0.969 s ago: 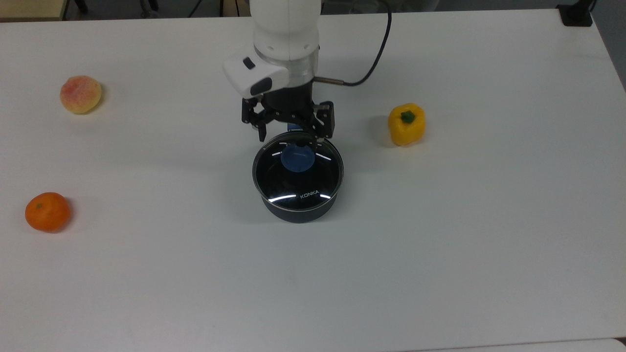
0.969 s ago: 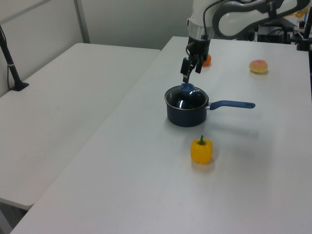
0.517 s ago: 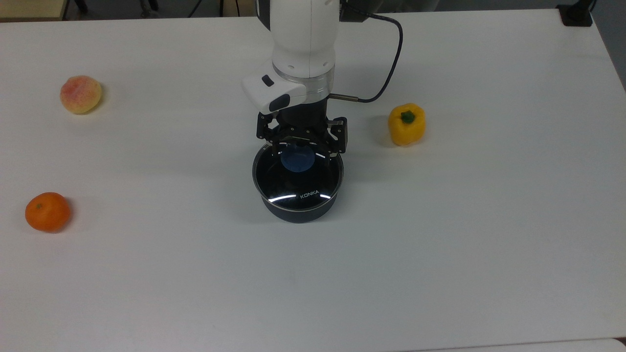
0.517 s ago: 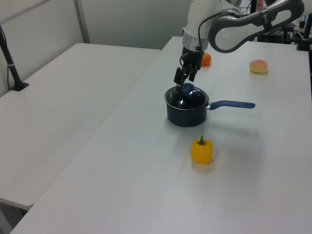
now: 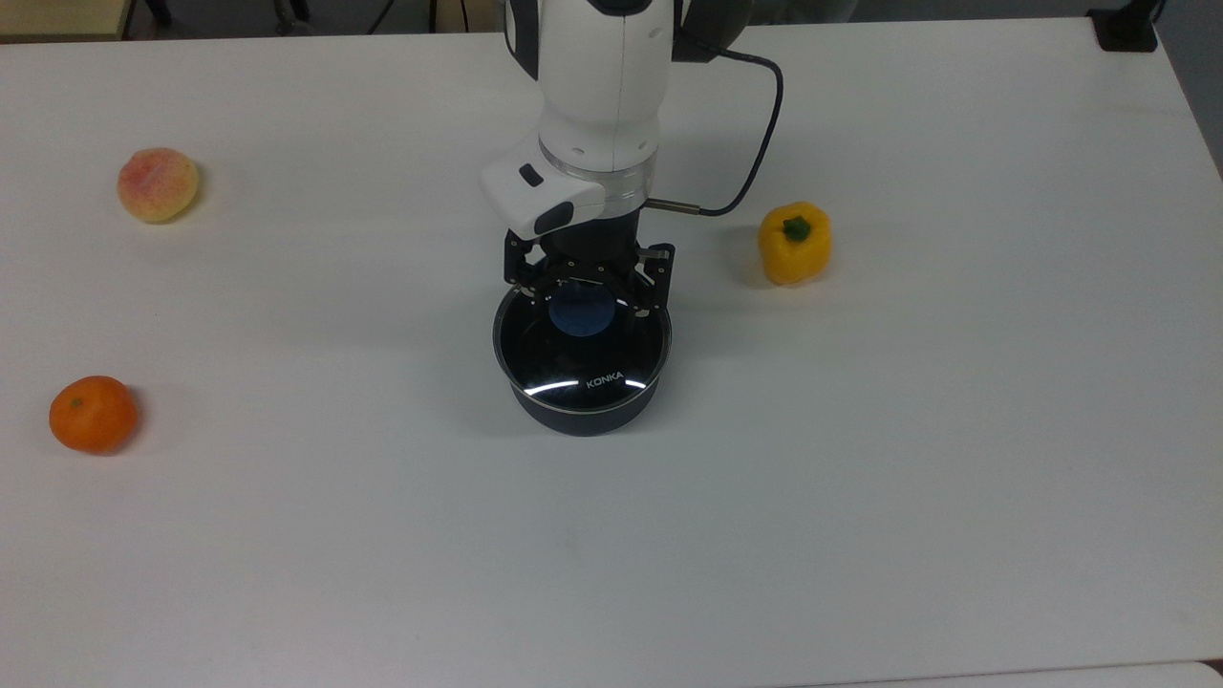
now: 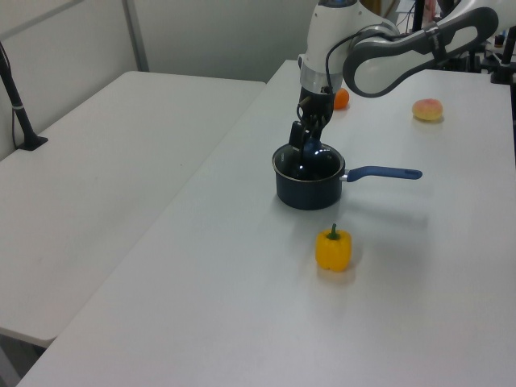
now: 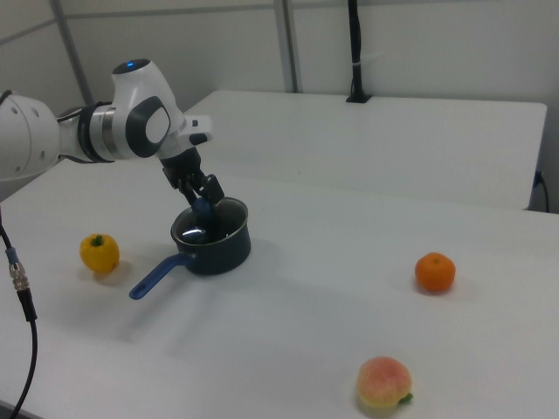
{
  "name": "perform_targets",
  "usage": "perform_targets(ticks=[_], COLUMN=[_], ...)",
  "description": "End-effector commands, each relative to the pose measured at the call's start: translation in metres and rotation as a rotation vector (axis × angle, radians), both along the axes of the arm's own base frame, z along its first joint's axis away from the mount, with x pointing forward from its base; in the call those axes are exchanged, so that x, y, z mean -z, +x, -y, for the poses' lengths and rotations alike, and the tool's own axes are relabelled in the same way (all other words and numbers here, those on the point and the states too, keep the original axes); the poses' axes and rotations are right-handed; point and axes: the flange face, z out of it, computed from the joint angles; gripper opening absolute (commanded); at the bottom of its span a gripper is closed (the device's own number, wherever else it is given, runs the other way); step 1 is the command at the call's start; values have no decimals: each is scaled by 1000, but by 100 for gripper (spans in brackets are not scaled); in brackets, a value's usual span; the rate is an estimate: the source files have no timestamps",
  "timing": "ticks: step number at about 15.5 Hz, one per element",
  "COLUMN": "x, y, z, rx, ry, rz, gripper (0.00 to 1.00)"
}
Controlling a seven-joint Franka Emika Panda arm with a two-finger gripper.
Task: Open lid
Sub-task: 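Close the gripper on the blue knob of the lid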
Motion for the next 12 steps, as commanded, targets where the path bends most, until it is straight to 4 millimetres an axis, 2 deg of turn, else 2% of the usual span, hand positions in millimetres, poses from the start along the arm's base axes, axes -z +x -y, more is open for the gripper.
perform_targets(ticks=[1, 3, 4, 9, 12], x=[2, 0, 0, -10, -27], y=[-1, -2, -2, -4, -7], z=[-7, -8, -7, -7, -8], rx=[-1, 7, 10, 5, 2], ry=[-3, 8, 10, 11, 15], rz=[14, 13, 13, 18, 39], gripper=[38, 15, 12, 11, 11])
